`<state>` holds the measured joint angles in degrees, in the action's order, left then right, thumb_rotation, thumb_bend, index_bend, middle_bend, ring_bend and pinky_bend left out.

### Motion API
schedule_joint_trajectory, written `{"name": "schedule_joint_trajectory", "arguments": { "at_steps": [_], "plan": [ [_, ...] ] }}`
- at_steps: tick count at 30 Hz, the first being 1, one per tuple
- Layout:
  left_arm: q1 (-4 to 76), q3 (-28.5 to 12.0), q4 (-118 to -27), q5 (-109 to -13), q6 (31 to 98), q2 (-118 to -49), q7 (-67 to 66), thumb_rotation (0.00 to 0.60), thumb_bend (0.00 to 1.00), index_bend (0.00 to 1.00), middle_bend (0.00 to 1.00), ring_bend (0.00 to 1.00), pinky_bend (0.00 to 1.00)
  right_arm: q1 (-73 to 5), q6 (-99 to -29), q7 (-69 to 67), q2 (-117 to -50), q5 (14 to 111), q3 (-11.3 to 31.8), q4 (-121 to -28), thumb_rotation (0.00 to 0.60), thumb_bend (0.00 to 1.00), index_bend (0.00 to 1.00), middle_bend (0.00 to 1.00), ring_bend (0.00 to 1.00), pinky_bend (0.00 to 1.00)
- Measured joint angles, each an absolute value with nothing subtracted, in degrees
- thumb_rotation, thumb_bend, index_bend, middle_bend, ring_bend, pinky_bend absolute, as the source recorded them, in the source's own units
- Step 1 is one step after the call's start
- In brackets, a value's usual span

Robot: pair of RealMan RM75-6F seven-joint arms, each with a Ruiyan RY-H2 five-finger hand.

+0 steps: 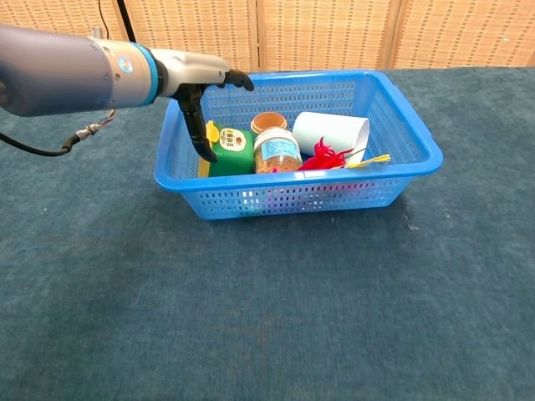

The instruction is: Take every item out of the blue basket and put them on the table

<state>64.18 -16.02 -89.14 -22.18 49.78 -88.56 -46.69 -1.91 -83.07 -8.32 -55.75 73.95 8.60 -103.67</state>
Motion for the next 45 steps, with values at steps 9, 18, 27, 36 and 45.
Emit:
{"name": "schedule_joint_trajectory", "arguments": {
  "at_steps": [9, 18, 27, 36, 45],
  "plan": [
    [66.74, -13.91, -84.62, -18.20, 48.91, -91.62, -45.98, 0.600, 0.00, 0.00, 0.00, 0.00, 0.13, -2.66, -81.73, -7.25, -56.29, 72.66, 8.93, -103.27, 0.600, 0.00, 0.00, 0.00, 0.00, 0.00],
    [68.32, -12.80, -81.07, -17.71, 50.20, -94.96, -44.88, 0.600, 0.14, 0.25, 0.21, 0.30, 0.54, -2.87, -81.10, -7.38, -56.36, 72.01, 9.14, -103.08, 0.600, 0.00, 0.00, 0.00, 0.00, 0.00],
    [68.79, -13.00, -79.93, -21.03, 55.09, -97.48, -44.38, 0.600, 0.24, 0.36, 0.31, 0.38, 0.56, -2.94, -80.83, -7.86, -56.30, 71.64, 9.36, -102.86, 0.600, 0.00, 0.00, 0.00, 0.00, 0.00],
    [66.23, -15.75, -88.31, -29.97, 58.87, -92.78, -38.42, 0.600, 0.24, 0.36, 0.31, 0.37, 0.56, -2.80, -80.84, -8.18, -56.07, 72.15, 9.19, -103.15, 0.600, 0.00, 0.00, 0.00, 0.00, 0.00],
    [59.11, -16.97, -102.31, -37.42, 64.97, -78.07, -33.66, 0.600, 0.24, 0.36, 0.31, 0.37, 0.56, -2.32, -81.75, -8.30, -55.78, 73.87, 8.62, -104.04, 0.600, 0.00, 0.00, 0.00, 0.00, 0.00]
  ]
}}
